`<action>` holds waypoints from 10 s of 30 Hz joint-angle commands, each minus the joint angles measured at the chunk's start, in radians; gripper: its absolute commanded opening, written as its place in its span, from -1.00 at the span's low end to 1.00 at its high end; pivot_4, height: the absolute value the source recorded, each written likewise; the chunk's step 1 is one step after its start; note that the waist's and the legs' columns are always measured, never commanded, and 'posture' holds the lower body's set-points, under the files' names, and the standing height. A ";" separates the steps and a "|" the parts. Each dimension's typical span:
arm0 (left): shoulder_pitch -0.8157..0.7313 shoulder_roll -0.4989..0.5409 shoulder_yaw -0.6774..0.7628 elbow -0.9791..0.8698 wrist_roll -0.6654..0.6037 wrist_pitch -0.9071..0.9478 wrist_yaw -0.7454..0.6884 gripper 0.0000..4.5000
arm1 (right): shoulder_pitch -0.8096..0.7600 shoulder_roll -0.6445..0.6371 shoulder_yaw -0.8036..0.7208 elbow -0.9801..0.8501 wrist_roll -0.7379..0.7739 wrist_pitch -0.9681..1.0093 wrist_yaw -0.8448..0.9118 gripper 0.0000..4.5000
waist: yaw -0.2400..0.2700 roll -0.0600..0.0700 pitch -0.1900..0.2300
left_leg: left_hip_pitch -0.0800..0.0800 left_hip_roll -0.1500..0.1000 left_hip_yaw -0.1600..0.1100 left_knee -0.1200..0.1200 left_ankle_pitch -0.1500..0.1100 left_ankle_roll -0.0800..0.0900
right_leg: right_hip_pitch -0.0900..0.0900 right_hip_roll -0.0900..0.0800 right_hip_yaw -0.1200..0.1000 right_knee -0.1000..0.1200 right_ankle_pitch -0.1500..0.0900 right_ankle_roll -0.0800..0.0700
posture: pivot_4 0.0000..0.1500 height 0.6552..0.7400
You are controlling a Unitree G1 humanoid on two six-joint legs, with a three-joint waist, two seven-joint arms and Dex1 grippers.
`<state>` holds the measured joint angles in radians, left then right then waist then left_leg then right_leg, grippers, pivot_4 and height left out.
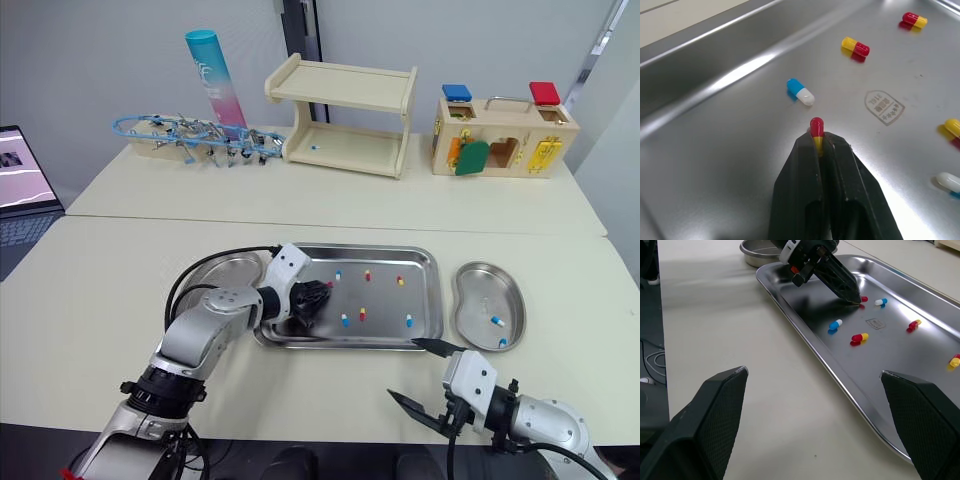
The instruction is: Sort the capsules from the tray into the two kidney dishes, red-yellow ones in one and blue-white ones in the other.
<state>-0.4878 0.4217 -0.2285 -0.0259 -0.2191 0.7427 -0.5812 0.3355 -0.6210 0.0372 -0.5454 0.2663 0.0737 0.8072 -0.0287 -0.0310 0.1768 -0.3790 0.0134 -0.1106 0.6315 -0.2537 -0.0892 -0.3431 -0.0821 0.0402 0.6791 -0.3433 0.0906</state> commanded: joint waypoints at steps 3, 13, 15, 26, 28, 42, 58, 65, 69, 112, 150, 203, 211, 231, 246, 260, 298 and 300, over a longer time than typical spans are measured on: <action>0.012 0.010 0.015 -0.006 0.003 0.011 -0.012 -0.99 | -0.005 -0.003 -0.008 -0.043 0.016 -0.003 -0.002 1.00 | 0.000 0.000 0.000 | 0.000 0.000 0.000 0.000 0.000 0.000 | 0.000 0.000 0.000 0.000 0.000 0.000 | 1.00 1.00; 0.017 0.088 0.121 -0.165 -0.078 0.037 -0.083 -0.99 | -0.008 -0.002 -0.007 -0.038 0.016 -0.007 0.000 1.00 | -0.001 0.000 0.000 | -0.001 0.000 0.000 0.000 0.000 0.000 | -0.001 0.000 0.000 0.000 0.000 0.000 | 1.00 1.00; 0.020 0.145 0.191 -0.225 -0.133 0.074 -0.122 -0.99 | -0.016 -0.005 -0.011 -0.039 0.021 -0.003 0.003 1.00 | -0.004 0.000 0.000 | -0.001 0.000 0.000 0.000 0.000 0.000 | -0.001 0.000 0.000 0.000 0.000 0.000 | 1.00 1.00; 0.249 0.387 0.603 -0.286 -0.296 0.219 -0.171 -0.99 | -0.122 -0.003 0.033 -0.034 0.074 0.029 0.048 1.00 | -0.004 0.002 0.002 | -0.001 0.000 0.000 -0.001 0.000 0.000 | -0.003 0.000 0.000 0.000 0.000 0.000 | 1.00 1.00; 0.316 0.414 0.631 -0.287 -0.285 0.210 -0.176 -0.99 | -0.154 0.000 0.048 -0.025 0.078 0.034 0.057 1.00 | -0.004 0.002 0.002 | -0.001 0.000 0.000 -0.001 0.000 0.000 | -0.003 0.000 0.001 0.000 0.000 0.000 | 1.00 1.00; 0.357 0.358 0.648 -0.244 -0.300 0.141 -0.101 -0.38 | -0.209 -0.005 0.068 0.007 0.079 0.040 0.093 1.00 | -0.005 0.001 0.002 | -0.002 0.000 0.000 -0.001 0.000 0.000 | -0.004 0.000 0.001 0.001 0.000 0.000 | 1.00 1.00; 0.456 0.413 0.821 -0.272 -0.381 0.095 -0.182 0.99 | -0.206 -0.011 0.063 0.004 0.080 0.043 0.093 1.00 | -0.004 0.002 0.002 | -0.002 0.000 0.000 -0.001 0.000 0.000 | -0.005 0.000 0.001 0.001 0.000 0.000 | 1.00 1.00; 0.568 0.409 0.984 -0.241 -0.399 -0.001 -0.235 0.99 | -0.226 -0.021 0.048 0.022 0.089 0.044 0.110 1.00 | -0.004 0.002 0.002 | -0.002 0.001 0.001 -0.002 0.000 0.000 | -0.005 0.000 0.001 0.001 0.000 0.000 | 1.00 1.00; 0.668 0.388 1.046 -0.191 -0.367 -0.089 -0.263 0.99 | -0.216 -0.055 -0.005 0.032 0.103 0.042 0.128 1.00 | -0.004 0.002 0.002 | -0.002 0.001 0.001 -0.002 0.000 0.000 | -0.006 0.000 0.002 0.001 0.000 0.000 | 1.00 1.00; 1.014 0.316 0.931 -0.107 -0.295 -0.452 -0.495 0.99 | -0.127 -0.428 -0.536 0.809 0.029 -0.173 0.382 1.00 | -0.004 0.002 0.002 | -0.001 0.001 0.004 -0.002 0.000 0.000 | -0.002 -0.001 0.002 -0.001 0.000 -0.001 | 1.00 1.00; 0.932 0.097 0.481 -0.244 -0.328 -0.925 -0.709 1.00 | -0.577 -0.293 0.000 0.004 0.194 0.531 0.106 0.73 | 0.002 0.007 0.003 | -0.002 0.000 0.001 -0.001 0.000 0.000 | 0.000 -0.001 -0.001 -0.004 0.000 0.000 | 1.00 1.00; 0.894 0.121 0.427 -0.157 -0.338 -1.052 -0.681 1.00 | -0.951 0.193 0.567 0.293 -0.183 0.840 -0.174 -0.35 | -0.008 0.008 0.003 | -0.005 0.001 0.000 -0.002 0.000 0.001 | -0.009 0.000 0.001 0.001 0.000 -0.001 | 1.00 1.00; 0.887 0.132 0.427 -0.201 -0.335 -1.009 -0.650 1.00 | -0.952 0.194 0.565 0.278 -0.200 0.803 -0.131 -0.99 | -0.007 0.008 0.003 | -0.005 0.001 0.000 -0.002 0.000 0.001 | -0.009 0.000 0.001 0.001 0.000 -0.001 | 1.00 1.00; 0.743 0.188 0.299 -0.474 -0.389 -0.741 -0.550 1.00 | -0.657 -0.241 0.005 -0.030 0.001 0.695 0.109 -0.99 | -0.002 0.009 0.005 | -0.007 0.000 0.000 -0.002 0.000 0.001 | -0.009 0.000 0.000 -0.001 0.000 0.000 | 1.00 1.00; 0.577 0.204 0.265 -0.567 -0.441 -0.550 -0.460 1.00 | -0.503 -0.393 -0.077 0.225 -0.096 0.603 0.090 -0.66 | -0.005 0.009 0.006 | -0.006 0.000 0.002 -0.002 0.000 0.001 | -0.008 0.000 0.002 -0.001 0.000 0.000 | 1.00 1.00; 0.704 0.217 0.310 -0.507 -0.401 -0.677 -0.549 1.00 | -0.472 -0.418 -0.152 0.253 -0.083 0.468 0.136 0.11 | 0.000 0.009 0.007 | -0.006 0.000 0.002 -0.002 0.000 0.001 | -0.008 0.000 0.002 -0.001 0.000 0.000 | 1.00 1.00; 0.904 0.059 0.659 -0.021 -0.345 -0.987 -0.333 1.00 | 0.023 -0.303 -0.647 0.547 0.048 -0.006 0.326 0.98 | -0.004 0.010 0.007 | -0.001 0.001 0.003 -0.002 0.000 0.001 | -0.001 0.000 0.001 -0.004 0.000 0.000 | 1.00 1.00; 0.886 0.068 0.710 0.022 -0.344 -0.975 -0.285 1.00 | 0.017 -0.304 -0.637 0.558 0.045 -0.013 0.326 0.98 | -0.003 0.010 0.007 | -0.001 0.001 0.002 -0.002 0.000 0.001 | 0.000 0.000 0.001 -0.004 0.000 0.000 | 1.00 1.00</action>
<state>0.3998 0.4822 0.4326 -0.0149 -0.5480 -0.2402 -0.9035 0.3597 -0.9260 -0.5945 0.0099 0.3077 0.0774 1.1369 -0.0322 -0.0211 0.1840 -0.3800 0.0139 -0.1080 0.6293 -0.2541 -0.0886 -0.3435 -0.0822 0.0414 0.6751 -0.3435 0.0906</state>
